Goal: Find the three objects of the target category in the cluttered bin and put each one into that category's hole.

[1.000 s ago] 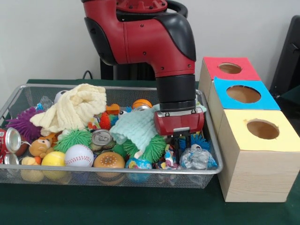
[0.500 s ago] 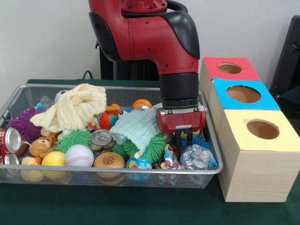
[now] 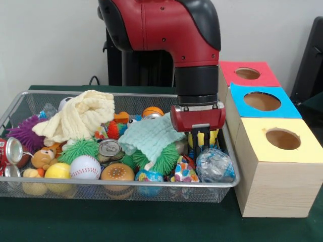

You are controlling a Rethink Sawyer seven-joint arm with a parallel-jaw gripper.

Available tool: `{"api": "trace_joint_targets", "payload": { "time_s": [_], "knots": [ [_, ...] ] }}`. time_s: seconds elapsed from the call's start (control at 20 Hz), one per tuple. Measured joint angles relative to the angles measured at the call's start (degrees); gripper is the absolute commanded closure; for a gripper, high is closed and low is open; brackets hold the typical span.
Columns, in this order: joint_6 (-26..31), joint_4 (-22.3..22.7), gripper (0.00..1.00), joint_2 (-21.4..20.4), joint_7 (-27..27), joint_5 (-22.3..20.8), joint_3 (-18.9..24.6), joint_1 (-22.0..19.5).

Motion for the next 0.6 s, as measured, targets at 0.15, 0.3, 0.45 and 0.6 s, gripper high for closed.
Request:
{"api": "trace_joint_targets", "payload": {
  "time_s": [0.15, 0.3, 0.45, 0.6],
  "knots": [
    [1.0, 0.7, 1.00, -2.2, 0.0, 0.6, 0.0, 0.1],
    [1.1, 1.4, 1.00, -3.7, 0.0, 1.0, 0.0, 0.2],
    [1.1, 2.2, 1.00, -5.4, 0.0, 1.4, -0.1, 0.4],
    [1.1, 2.9, 1.00, -6.6, 0.0, 1.5, -0.7, 0.8]
  ]
}}
